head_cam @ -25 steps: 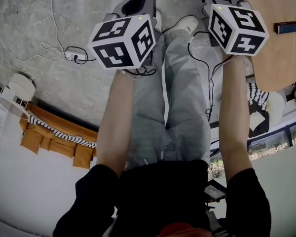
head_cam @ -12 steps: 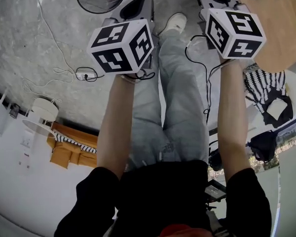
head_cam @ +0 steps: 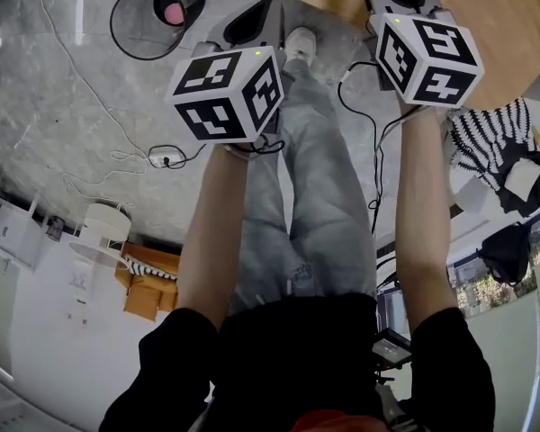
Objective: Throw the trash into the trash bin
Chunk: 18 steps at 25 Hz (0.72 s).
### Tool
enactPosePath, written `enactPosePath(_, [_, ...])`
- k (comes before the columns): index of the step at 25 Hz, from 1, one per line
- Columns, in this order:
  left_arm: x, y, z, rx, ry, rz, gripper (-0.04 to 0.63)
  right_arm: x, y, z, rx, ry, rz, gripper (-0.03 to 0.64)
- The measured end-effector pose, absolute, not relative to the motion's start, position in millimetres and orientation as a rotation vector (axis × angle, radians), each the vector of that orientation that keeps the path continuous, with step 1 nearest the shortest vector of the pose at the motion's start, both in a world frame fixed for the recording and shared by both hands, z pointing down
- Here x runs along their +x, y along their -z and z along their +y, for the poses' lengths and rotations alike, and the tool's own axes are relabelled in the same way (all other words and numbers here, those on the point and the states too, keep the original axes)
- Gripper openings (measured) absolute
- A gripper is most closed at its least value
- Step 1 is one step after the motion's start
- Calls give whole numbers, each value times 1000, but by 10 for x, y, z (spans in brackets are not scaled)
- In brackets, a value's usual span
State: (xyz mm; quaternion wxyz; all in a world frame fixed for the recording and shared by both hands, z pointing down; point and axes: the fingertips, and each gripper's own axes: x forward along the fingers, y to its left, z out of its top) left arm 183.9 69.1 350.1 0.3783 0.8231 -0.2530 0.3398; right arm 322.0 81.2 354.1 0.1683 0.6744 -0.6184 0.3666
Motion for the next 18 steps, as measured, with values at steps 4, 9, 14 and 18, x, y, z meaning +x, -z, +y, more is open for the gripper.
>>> enactPosePath(4, [2154, -3516, 769, 2122, -890, -610, 9, 3544, -3598, 903, 1965, -1059, -1691, 28])
enactPosePath(9, [2366, -3498, 766, 2134, -907, -587, 9, 3716, -3685, 889, 1980, -1112, -1657, 163])
enactPosePath(14, [2519, -3462, 703, 2148, -927, -581, 9, 3911, -3804, 844, 2018, -1172, -1589, 216])
enactPosePath(18, [2584, -3430, 647, 2159, -939, -574, 9, 4026, -3971, 838, 2038, -1249, -1497, 229])
